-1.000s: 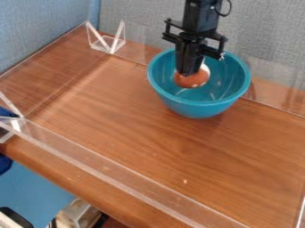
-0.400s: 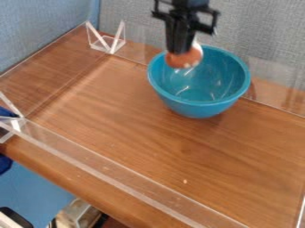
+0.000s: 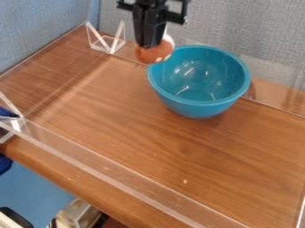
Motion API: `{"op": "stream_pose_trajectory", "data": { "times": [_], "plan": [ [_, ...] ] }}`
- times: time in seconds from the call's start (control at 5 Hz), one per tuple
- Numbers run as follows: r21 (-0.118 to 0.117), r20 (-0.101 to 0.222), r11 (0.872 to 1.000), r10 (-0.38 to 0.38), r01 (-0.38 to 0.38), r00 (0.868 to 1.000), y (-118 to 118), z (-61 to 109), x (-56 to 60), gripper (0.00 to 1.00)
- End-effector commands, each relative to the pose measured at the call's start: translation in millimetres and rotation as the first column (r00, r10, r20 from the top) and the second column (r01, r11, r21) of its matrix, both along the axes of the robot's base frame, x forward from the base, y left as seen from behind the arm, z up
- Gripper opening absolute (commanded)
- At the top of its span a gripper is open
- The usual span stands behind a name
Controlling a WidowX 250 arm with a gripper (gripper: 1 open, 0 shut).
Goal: Remove the mushroom from inside the blue bowl and put it on the table
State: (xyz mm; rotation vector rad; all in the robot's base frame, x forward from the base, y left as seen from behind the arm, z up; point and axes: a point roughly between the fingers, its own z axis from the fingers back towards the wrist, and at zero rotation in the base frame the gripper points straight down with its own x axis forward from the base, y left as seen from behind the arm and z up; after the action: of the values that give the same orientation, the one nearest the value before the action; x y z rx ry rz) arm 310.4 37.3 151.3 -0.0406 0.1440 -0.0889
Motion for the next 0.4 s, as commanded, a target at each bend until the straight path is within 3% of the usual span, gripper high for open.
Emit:
{"op": "stream_pose_trajectory", "data": {
  "times": [0.0,0.2],
  "plan": [
    [0.029,0.004,0.996,0.082,-0.082,0.997,20.9,-3.5,-5.6,0.0],
    [0.048,-0.028,0.992,0.12,-0.118,0.992,34.1,-19.2,-7.7,0.0]
  ]
}}
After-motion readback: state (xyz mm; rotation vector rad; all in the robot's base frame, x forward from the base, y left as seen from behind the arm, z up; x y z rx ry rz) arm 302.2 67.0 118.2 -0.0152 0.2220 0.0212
